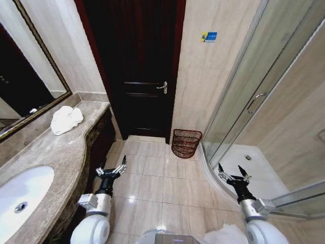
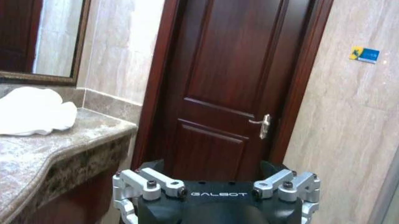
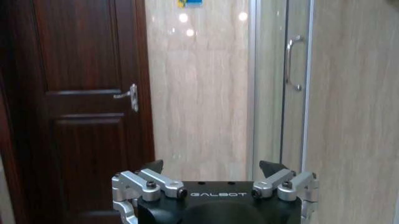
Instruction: Discard the used towel into the hamper.
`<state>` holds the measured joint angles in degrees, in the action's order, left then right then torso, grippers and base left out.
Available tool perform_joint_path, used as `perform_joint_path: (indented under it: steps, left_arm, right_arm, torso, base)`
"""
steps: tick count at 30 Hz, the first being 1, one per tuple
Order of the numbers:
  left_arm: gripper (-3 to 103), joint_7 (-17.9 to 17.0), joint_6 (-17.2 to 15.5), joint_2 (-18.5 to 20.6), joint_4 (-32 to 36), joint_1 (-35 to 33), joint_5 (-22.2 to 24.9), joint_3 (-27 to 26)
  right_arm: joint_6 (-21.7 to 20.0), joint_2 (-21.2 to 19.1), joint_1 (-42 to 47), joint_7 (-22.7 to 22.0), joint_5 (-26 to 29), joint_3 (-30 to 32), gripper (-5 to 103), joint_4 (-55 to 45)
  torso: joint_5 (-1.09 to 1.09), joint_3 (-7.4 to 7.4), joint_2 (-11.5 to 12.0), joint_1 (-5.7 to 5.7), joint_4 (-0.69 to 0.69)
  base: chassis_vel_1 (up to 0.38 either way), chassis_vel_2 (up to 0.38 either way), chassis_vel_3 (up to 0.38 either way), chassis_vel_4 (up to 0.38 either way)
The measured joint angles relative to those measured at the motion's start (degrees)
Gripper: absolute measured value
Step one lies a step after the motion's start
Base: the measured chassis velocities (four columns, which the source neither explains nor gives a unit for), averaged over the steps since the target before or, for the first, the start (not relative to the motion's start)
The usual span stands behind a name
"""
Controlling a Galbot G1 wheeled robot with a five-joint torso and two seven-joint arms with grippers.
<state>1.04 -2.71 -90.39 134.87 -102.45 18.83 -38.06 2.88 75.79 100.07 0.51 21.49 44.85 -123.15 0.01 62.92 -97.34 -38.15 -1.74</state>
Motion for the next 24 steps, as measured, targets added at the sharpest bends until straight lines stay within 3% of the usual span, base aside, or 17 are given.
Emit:
perform_joint_path:
  steps: [4,11,17,21,24]
  left_arm:
    - [100,-0.48,0.74,0.22,0.25,-0.21,-0.27,-0.09]
    - [100,-0.74,4.26,-1.73,1.00,-1.02,-6.04,1.12]
    - [100,-0.48,8.85,2.73,-4.01,-1.87,-6.23,1.58]
    - [100,-0.83,10.75,6.64,-5.36,-1.79,-4.59,0.40]
    - [100,-0.93,10.79,6.87,-5.20,-1.32,-4.52,0.96]
  right_arm:
    - [2.13,0.30,-0.50,-0.41,-0.61,0.05,100,0.68]
    - [3.08,0.47,-0.27,-1.22,-0.52,-0.28,100,-0.45]
    - [4.65,0.74,1.29,-1.95,-1.33,-0.39,100,-0.86]
    - [5.97,0.99,2.63,-2.80,-1.46,1.01,100,-0.92]
    - [6.37,1.42,2.82,-3.16,-1.66,1.53,100,-0.95]
  torso:
    - [-0.01,0.00,0.00,0.00,0.01]
    - [-0.01,0.00,0.00,0.00,0.00]
    - [-0.03,0.00,0.00,0.00,0.00]
    - [-0.01,0.00,0.00,0.00,0.01]
    - [-0.01,0.00,0.00,0.00,0.01]
  base:
    - [0.000,0.000,0.000,0.000]
    - [0.000,0.000,0.000,0.000]
    - [0.000,0.000,0.000,0.000]
    - [0.000,0.000,0.000,0.000]
    - [0.000,0.000,0.000,0.000]
